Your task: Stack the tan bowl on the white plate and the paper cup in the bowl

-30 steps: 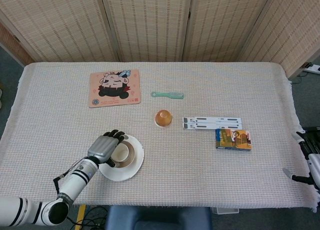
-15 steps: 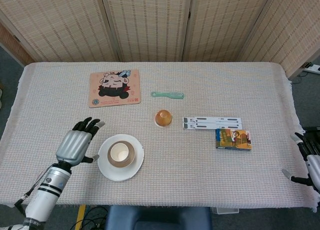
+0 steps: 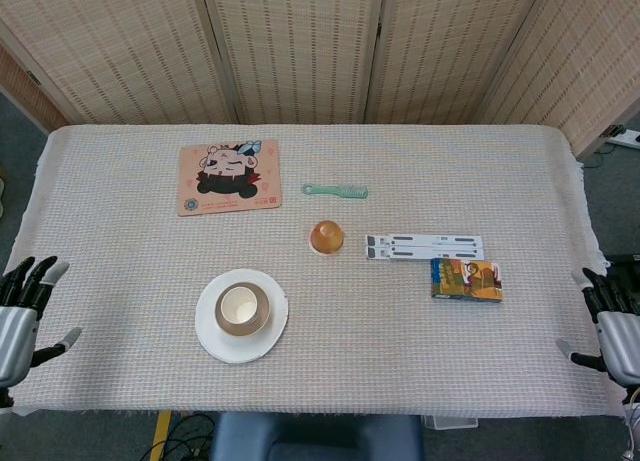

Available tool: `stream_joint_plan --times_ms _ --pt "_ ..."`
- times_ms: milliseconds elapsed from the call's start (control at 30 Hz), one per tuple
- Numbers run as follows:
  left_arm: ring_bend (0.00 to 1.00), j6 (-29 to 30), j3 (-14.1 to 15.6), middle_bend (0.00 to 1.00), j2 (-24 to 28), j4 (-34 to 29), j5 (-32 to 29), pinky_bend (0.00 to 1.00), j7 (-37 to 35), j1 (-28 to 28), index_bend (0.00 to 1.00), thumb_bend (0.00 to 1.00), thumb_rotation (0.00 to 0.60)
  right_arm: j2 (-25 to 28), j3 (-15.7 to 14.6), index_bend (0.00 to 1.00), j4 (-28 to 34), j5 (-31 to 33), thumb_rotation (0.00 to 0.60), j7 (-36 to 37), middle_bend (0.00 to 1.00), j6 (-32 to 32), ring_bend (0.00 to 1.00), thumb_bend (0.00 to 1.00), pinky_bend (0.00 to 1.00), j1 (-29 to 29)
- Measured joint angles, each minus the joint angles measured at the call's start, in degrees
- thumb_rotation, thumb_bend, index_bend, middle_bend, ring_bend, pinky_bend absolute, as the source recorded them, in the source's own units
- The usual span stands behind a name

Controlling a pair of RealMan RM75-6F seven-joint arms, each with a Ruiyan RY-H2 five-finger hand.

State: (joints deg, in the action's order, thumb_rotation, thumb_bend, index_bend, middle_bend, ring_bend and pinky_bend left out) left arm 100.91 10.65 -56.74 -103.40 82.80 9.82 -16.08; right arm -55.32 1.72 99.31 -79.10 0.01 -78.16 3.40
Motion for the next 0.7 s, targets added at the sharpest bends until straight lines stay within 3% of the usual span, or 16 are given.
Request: stream_joint_plan --times_ms 300,700 --pt "0.00 3.9 -1.2 0.12 -6.1 17.2 1.5 0.16 -11.1 8.7 0.14 0.20 0.600 -4.4 1.5 0.00 3.8 6.3 0.600 -12.4 0.00 -3.3 0.00 0.21 0.00 -0.8" --pt "0.00 0.9 -3.8 0.12 -7.9 18.6 5.7 0.16 -9.4 11.0 0.14 0.20 0.600 -5.2 1.7 0.00 4.8 6.2 0.600 -13.8 0.00 -4.4 0.00 0.21 0.00 -1.5"
